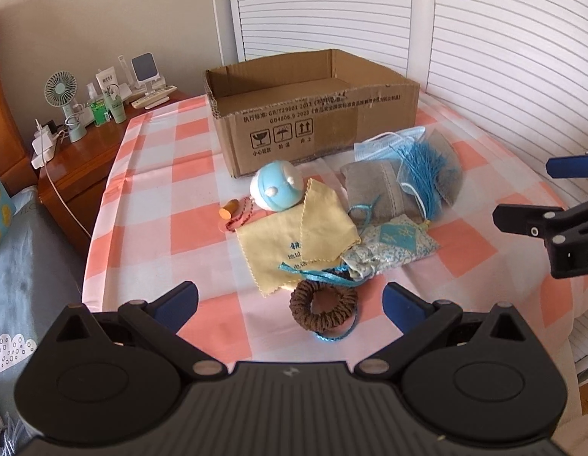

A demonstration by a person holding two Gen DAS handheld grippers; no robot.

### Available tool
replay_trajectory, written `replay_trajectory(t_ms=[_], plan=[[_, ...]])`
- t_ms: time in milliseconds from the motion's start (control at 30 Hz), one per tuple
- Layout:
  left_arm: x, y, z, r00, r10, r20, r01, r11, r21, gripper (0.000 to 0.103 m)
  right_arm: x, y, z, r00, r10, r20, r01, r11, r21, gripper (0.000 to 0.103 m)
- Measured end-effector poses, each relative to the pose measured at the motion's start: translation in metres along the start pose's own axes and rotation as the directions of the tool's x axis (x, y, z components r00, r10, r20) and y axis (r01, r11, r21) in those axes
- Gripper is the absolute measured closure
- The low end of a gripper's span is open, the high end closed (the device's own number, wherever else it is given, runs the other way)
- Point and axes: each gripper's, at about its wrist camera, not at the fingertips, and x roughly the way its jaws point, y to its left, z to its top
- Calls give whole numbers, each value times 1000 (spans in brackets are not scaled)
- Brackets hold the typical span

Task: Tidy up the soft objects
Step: 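Lower the left gripper onto the brown knit hair tie and close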

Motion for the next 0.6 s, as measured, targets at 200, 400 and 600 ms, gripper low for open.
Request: replay_trajectory(t_ms=[200, 400, 600], plan=[[20, -1, -8, 997, -50, -50, 51, 999, 3, 1, 23, -5, -14, 998, 48, -51, -48, 999, 14, 0], [37, -8, -10, 995, -67, -76, 69, 997, 20, 0, 43, -11, -22, 991, 82, -102, -77, 995, 56, 0], [43, 2, -11, 990, -124, -67, 124, 992, -8, 0, 50, -11, -27, 990, 79, -117, -76, 997, 33, 0]])
